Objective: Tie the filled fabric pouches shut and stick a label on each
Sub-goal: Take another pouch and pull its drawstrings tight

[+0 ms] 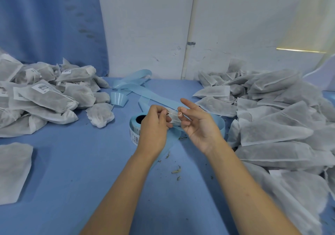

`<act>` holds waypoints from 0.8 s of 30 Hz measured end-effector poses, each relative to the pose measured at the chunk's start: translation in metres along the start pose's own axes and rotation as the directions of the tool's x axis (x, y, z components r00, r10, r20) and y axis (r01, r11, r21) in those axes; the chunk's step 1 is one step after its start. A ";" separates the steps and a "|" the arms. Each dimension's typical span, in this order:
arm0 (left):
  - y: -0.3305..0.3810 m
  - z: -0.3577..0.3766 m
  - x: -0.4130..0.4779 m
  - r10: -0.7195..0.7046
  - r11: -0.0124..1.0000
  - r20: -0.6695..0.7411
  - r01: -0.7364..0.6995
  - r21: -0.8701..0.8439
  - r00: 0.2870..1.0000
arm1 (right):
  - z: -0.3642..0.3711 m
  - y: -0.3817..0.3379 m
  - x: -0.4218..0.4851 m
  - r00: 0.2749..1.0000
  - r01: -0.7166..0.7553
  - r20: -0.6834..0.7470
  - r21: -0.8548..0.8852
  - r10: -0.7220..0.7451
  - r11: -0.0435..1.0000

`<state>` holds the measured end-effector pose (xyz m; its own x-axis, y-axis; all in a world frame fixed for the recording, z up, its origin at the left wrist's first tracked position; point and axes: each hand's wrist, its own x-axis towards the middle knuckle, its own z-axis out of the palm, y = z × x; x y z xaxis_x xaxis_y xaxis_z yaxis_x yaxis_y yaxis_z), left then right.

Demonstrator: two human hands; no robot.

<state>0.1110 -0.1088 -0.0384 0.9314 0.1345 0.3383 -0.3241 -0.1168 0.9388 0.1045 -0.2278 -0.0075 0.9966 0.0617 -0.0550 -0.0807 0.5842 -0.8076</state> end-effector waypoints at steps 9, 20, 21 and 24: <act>0.003 -0.002 -0.001 -0.020 1.000 0.008 0.020 0.015 1.000 | -0.003 0.002 0.001 0.997 -0.073 0.007 0.075 0.073 0.994; 0.005 -0.014 0.000 0.178 0.887 0.061 -0.187 0.422 0.982 | -0.006 -0.001 -0.001 0.999 -0.040 0.021 0.232 0.036 0.972; 0.003 -0.015 0.000 0.238 0.852 0.082 -0.248 0.461 0.968 | -0.005 0.000 -0.001 0.999 -0.041 0.031 0.238 0.035 0.970; -0.001 -0.018 0.000 0.294 0.834 0.155 -0.332 0.440 0.943 | -0.002 0.000 -0.002 0.998 -0.038 0.066 0.248 0.023 0.968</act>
<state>0.1082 -0.0915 -0.0381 0.8088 -0.0599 0.5851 -0.5072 -0.5746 0.6423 0.1028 -0.2294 -0.0089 0.9912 0.1282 -0.0343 -0.1207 0.7638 -0.6340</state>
